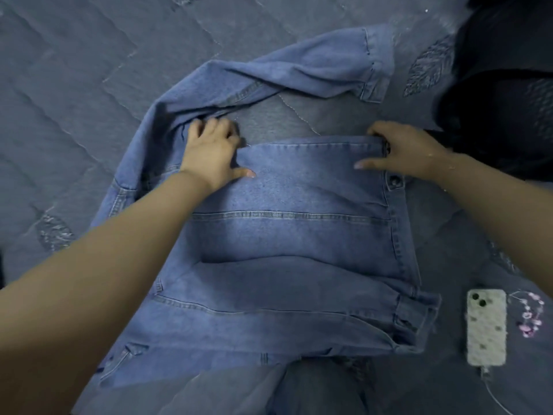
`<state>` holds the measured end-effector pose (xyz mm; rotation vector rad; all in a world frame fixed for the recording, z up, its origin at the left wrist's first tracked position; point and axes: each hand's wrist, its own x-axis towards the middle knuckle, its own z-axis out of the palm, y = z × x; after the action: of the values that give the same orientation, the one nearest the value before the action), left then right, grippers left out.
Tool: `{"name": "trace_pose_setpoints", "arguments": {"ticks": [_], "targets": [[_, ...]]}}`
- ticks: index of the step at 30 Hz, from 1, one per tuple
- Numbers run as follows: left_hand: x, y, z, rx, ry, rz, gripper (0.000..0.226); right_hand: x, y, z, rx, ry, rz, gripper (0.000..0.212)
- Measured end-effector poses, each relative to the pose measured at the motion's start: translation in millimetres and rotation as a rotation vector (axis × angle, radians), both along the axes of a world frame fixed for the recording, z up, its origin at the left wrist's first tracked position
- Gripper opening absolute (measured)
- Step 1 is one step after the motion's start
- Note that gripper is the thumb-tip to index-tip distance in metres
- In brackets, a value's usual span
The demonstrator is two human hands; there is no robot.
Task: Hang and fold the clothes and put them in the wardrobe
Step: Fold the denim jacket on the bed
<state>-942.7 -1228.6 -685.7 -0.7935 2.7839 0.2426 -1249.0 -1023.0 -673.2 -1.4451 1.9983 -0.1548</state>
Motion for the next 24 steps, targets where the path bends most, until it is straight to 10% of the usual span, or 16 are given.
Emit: {"name": "trace_pose_setpoints", "arguments": {"ticks": [6, 11, 20, 24], "targets": [[30, 25, 85, 0.319, 0.171, -0.226, 0.027, 46, 67, 58, -0.317, 0.144, 0.057, 0.023], [81, 96, 116, 0.192, 0.231, -0.383, 0.033, 106, 159, 83, -0.239, 0.249, 0.080, 0.037], [113, 214, 60, 0.283, -0.346, -0.249, 0.057, 183, 214, 45, 0.018, 0.302, -0.094, 0.043], [98, 214, 67, 0.446, 0.064, -0.093, 0.047, 198, 192, 51, -0.128, 0.268, -0.125, 0.032]]}}
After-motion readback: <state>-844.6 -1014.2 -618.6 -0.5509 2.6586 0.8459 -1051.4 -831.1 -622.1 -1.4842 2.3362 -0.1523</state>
